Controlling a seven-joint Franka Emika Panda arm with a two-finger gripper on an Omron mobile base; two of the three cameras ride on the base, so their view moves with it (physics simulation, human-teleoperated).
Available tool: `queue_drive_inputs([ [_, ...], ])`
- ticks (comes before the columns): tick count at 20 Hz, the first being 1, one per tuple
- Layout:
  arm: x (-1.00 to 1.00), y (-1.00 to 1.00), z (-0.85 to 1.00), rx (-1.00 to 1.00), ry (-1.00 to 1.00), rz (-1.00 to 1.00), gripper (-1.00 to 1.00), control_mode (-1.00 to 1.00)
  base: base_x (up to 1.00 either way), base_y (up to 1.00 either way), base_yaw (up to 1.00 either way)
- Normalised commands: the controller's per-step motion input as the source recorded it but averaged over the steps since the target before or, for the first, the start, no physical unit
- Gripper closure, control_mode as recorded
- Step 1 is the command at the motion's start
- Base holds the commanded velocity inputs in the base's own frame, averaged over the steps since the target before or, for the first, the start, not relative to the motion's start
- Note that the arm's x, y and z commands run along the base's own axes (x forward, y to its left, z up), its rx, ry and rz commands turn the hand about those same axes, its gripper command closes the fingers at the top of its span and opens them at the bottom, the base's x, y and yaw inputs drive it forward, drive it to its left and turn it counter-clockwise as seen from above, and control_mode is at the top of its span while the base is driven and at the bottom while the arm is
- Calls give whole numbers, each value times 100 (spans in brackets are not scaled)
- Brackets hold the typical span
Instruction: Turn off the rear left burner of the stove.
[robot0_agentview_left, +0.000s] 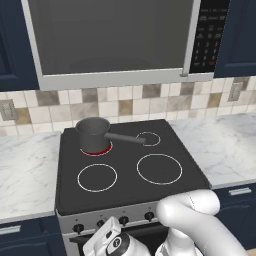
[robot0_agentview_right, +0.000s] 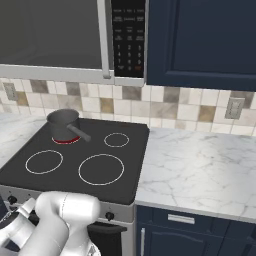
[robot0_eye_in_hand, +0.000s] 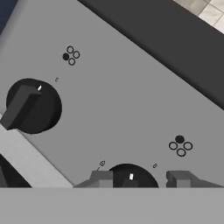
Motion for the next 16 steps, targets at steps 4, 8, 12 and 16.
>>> queue_drive_inputs([
  [4, 1, -2, -19, 0, -1, 2, -100, -100, 0, 0, 0],
  [8, 4, -15, -9, 0, 0, 1, -100, -100, 0, 0, 0],
  [12, 4, -15, -12, 0, 0, 0, -100, -100, 0, 0, 0],
  [16, 2, -10, -21, 0, 0, 0, 100, -100, 0, 0, 0],
])
